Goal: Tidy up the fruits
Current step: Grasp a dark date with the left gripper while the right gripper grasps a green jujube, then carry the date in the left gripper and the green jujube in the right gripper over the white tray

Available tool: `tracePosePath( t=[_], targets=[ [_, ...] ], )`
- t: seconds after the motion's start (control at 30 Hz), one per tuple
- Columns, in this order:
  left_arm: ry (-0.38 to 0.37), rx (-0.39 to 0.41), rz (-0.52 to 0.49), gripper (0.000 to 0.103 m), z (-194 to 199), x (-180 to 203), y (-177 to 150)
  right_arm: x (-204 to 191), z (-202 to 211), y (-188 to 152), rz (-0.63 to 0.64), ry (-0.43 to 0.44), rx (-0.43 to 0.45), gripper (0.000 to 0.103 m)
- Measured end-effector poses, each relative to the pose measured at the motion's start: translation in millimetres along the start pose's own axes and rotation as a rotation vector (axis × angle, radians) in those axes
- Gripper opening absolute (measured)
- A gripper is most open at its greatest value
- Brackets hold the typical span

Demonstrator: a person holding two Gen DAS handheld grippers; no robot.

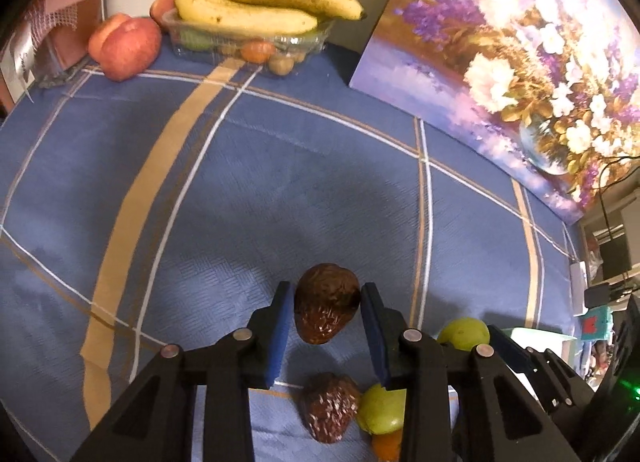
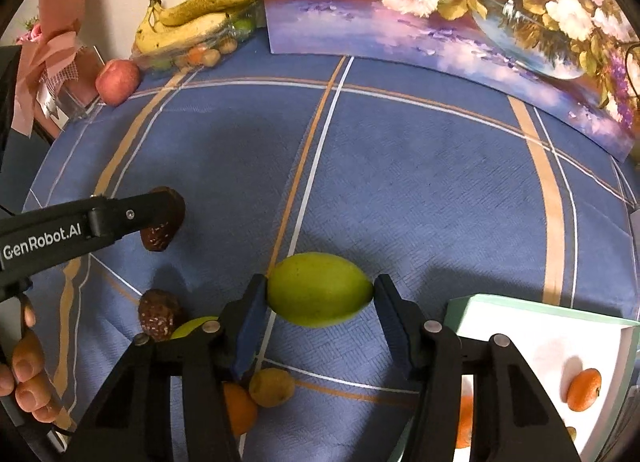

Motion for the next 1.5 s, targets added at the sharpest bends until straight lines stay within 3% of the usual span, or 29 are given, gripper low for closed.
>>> tracePosePath(
  t=[0.77,1.5],
  targets=[
    [0.003,0.083,-0.057,0.037,71,30,-19,21,75,-9,-0.008,-0.057,0.079,0.056],
    [-0.035,0.058,-0.210,0.037,92,91,-91,39,120,-63,-0.019,-0.086,0.092,0.056]
  ],
)
Point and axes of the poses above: each gripper's, at about its wrist camera, not at the fingertips, and z roughly against the way its jaws point, x to its right, y to its top, the point moved 6 cm from there along -z, roughly the way its jaws point, and after that the axes turned 6 degrees about x, right-handed, at the moved point
